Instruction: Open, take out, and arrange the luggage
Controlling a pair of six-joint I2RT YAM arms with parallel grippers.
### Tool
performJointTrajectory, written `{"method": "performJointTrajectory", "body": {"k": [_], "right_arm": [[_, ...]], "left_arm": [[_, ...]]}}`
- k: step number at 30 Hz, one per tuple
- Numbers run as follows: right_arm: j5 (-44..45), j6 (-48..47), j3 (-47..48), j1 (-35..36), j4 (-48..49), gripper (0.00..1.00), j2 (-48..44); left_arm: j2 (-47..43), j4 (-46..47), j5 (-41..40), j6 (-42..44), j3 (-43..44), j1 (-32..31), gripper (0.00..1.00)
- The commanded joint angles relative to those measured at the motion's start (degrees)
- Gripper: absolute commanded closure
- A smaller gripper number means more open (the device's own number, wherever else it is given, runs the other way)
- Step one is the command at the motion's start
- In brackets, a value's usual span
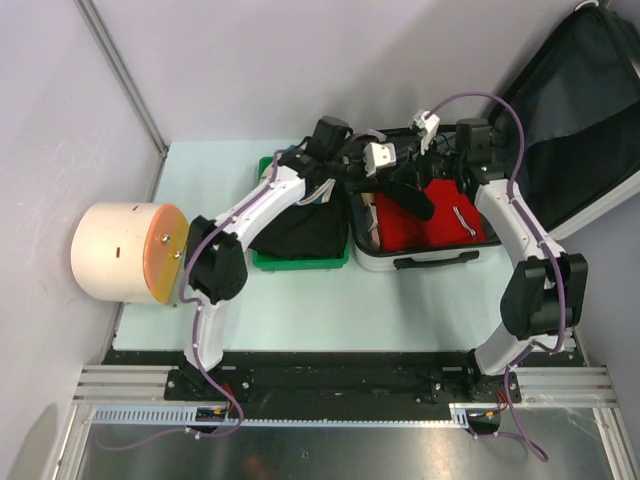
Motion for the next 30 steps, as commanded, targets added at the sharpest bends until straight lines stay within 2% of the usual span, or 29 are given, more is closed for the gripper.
{"method": "performJointTrajectory", "body": {"k": [1,3,4,7,10,15,20,22,23,25,28,29,30], "right_arm": [[-3.2,3.1,1.6,0.7,5.4,1.00,-7.1],[-0.5,6.5,2.1,0.8,6.8,1.00,-8.2],[0.4,7.9,2.4,0.7,8.5,0.70,-8.4],[2.6,13.3,4.7,-0.8,10.5,0.18,-8.5],[3.1,16.4,7.7,-2.5,10.3,0.02,-7.8],[4.8,15.9,8.5,-3.9,8.7,0.00,-7.7],[5.0,15.5,8.1,-4.5,7.7,0.00,-7.3],[5.0,15.3,8.0,-4.4,7.4,0.00,-7.0],[5.0,15.2,8.2,-4.5,7.3,0.00,-6.7],[5.3,14.8,8.2,-4.5,6.8,0.00,-6.6],[5.6,13.4,7.9,-4.5,5.6,0.00,-6.7],[5.8,13.0,7.6,-4.6,5.1,0.00,-6.8],[5.7,12.8,7.2,-4.6,4.6,0.00,-7.0]], "left_arm": [[-11.3,0.6,2.0,-7.4,1.4,1.3,1.00],[-14.3,0.6,0.8,-9.3,2.6,2.1,1.00],[-15.1,0.6,-1.3,-10.9,3.1,2.3,1.00],[-17.3,0.6,-4.9,-12.7,5.4,3.8,1.00],[-18.3,0.3,-10.5,-11.1,8.0,5.2,1.00],[-17.0,0.2,-20.8,-1.8,14.4,7.9,1.00],[-8.0,0.3,-25.4,4.2,26.6,12.5,1.00],[-4.4,0.3,-27.1,7.7,28.9,13.7,1.00],[-3.9,0.4,-27.6,10.4,28.6,14.4,1.00],[-3.5,0.3,-27.2,10.0,27.1,15.3,1.00],[-8.1,0.3,-23.1,8.6,16.2,16.7,1.00],[-11.4,0.3,-21.9,8.6,8.4,16.7,1.00],[-13.1,0.3,-20.7,7.9,4.6,16.6,1.00]]}}
